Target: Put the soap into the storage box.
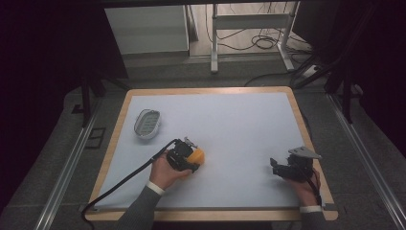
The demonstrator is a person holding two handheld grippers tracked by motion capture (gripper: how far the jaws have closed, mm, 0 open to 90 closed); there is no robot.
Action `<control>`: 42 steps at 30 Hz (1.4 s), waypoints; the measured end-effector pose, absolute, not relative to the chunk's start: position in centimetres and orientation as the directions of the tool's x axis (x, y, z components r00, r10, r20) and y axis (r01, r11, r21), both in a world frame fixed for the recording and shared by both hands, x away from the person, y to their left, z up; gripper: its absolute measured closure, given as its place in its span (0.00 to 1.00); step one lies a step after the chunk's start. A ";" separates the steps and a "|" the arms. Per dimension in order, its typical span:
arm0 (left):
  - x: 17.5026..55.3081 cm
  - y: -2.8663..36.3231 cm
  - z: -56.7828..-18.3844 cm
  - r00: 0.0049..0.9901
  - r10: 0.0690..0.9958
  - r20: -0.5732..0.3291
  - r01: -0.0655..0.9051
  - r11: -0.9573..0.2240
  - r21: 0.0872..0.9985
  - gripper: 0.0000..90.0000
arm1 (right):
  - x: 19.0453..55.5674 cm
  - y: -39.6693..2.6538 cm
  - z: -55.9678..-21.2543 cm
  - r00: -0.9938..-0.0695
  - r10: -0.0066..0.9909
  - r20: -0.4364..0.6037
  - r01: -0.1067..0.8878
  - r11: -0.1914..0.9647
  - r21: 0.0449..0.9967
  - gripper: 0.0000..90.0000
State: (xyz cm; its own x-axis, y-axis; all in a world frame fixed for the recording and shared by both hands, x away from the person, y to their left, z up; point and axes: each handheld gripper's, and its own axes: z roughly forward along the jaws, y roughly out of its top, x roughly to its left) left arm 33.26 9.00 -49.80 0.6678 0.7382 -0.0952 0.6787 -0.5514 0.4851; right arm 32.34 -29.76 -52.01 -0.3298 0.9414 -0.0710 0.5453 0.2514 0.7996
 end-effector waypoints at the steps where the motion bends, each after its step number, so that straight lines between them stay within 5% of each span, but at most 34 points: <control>1: 33.2 9.0 -49.8 0.667 0.739 -0.094 0.680 -0.554 0.480 0.62 | 32.4 -29.8 -52.0 -0.329 0.942 -0.071 0.545 0.251 0.800 0.10; 42: 33.6 11.2 -47.9 0.701 0.702 -0.130 0.656 -0.561 0.505 0.68 | 32.3 -30.3 -51.7 -0.319 0.946 -0.057 0.540 0.231 0.810 0.10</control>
